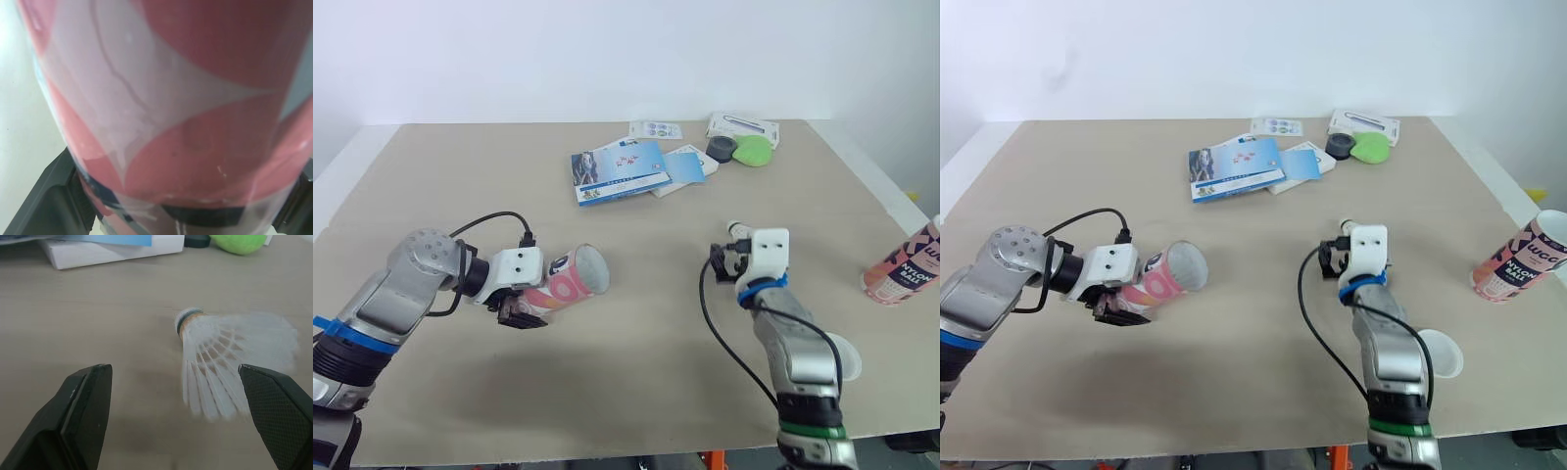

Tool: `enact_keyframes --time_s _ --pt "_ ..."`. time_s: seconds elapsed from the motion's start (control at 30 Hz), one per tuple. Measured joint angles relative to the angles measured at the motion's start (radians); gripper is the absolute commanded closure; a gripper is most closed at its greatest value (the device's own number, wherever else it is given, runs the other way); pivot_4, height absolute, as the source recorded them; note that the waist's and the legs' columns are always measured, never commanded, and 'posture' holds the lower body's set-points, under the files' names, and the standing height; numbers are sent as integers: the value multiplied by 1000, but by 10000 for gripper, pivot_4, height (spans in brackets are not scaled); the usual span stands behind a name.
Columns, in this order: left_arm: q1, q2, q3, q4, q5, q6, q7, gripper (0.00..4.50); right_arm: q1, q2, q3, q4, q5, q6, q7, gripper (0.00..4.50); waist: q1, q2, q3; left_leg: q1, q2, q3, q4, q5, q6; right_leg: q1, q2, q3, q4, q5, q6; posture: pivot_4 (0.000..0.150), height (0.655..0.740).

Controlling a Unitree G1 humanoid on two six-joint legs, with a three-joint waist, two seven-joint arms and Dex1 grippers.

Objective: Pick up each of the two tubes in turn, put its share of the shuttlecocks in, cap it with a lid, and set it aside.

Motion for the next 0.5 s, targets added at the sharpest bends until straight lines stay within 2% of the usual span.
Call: enact_keyframes --time_s 0.13,0.17,0.2,0.27,0.37,0.5 --pt "3 4 1 -7 -2 3 1 5709 -35 -3 -13 76 -1 -23 -13 26168 -1 0 0 0 0 -1 -1 0 0 0 0 0 0 -2 0 1500 7400" --pt "4 4 1 -12 -2 6 2 5709 -41 -5 -20 113 -1 -30 -19 32952 -2 0 0 -1 0 0 -2 -1 0 0 -1 0 0 -2 0 1500 7400" --pt "4 5 1 -13 -3 9 2 5709 -42 -6 -25 127 -2 -32 -21 34421 -3 0 0 -1 0 0 -2 -1 0 0 -1 0 0 -2 1 1500 7400" --pt "5 7 1 -14 -4 13 3 5709 -44 -6 -31 132 0 -37 -20 43135 -6 0 0 -1 0 0 -2 -1 0 0 -1 0 0 -2 1 1500 7400" --pt "9 10 2 -20 -7 17 4 5709 -44 -21 -42 131 14 -41 6 44239 -10 0 0 0 -1 0 -1 -1 0 0 -2 0 0 -2 1 1500 7400" --pt "12 16 3 -21 -11 18 4 5709 -33 -101 -7 21 169 -59 297 44239 -14 3 2 0 -1 0 -1 -1 0 0 -1 0 0 -2 2 1500 7400"
